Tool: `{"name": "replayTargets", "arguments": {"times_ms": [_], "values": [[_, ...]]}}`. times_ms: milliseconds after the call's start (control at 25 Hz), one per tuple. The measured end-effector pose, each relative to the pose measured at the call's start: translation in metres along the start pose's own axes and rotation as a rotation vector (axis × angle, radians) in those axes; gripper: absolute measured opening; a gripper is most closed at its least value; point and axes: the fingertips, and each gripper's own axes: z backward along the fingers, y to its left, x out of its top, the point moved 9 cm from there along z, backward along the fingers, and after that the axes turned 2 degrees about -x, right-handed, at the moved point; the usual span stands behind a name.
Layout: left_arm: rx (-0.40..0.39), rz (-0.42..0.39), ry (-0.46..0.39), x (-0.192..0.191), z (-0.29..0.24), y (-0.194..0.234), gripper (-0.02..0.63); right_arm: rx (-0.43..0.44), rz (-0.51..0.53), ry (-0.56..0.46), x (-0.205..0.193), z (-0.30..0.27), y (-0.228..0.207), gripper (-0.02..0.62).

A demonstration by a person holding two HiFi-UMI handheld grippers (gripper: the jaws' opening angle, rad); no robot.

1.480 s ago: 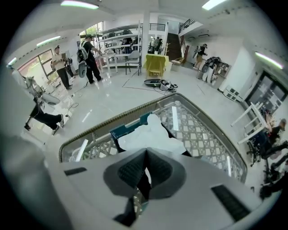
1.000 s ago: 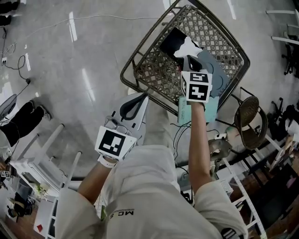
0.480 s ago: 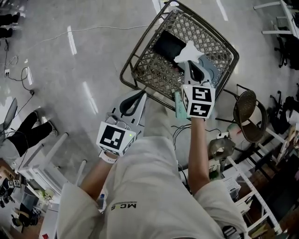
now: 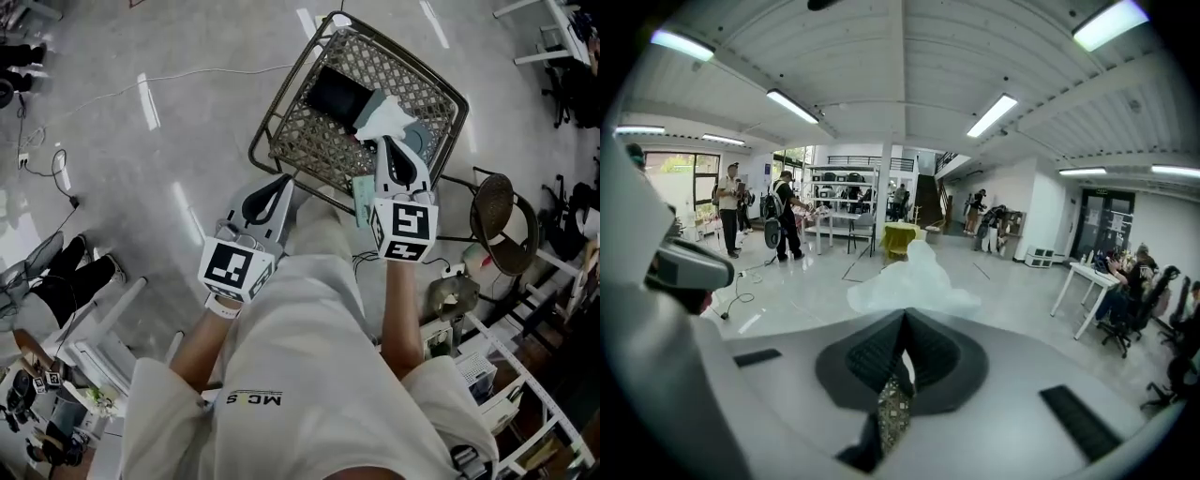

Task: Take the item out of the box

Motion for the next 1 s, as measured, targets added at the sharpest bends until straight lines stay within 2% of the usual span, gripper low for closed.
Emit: {"name": "replayTargets", "arguments": {"times_ms": [400, 640, 1000], "values": [[0.009, -0.043, -0.069, 0.016, 0.023, -0.001, 0.025, -0.054, -0.043, -0.135, -0.001, 0.059, 0.017, 0.014], [0.005, -0.059, -0.091, 0.025, 0.032, -0.005, 0.025, -0.08, -0.022, -0.232, 0.0, 0.097, 0.02, 0.015], [0.001, -0.053, -0.11, 0.026, 0.037, -0.007, 0.025, -0.101, -0.048, -0.286, -0.008, 0.123, 0.026, 0.015]]}}
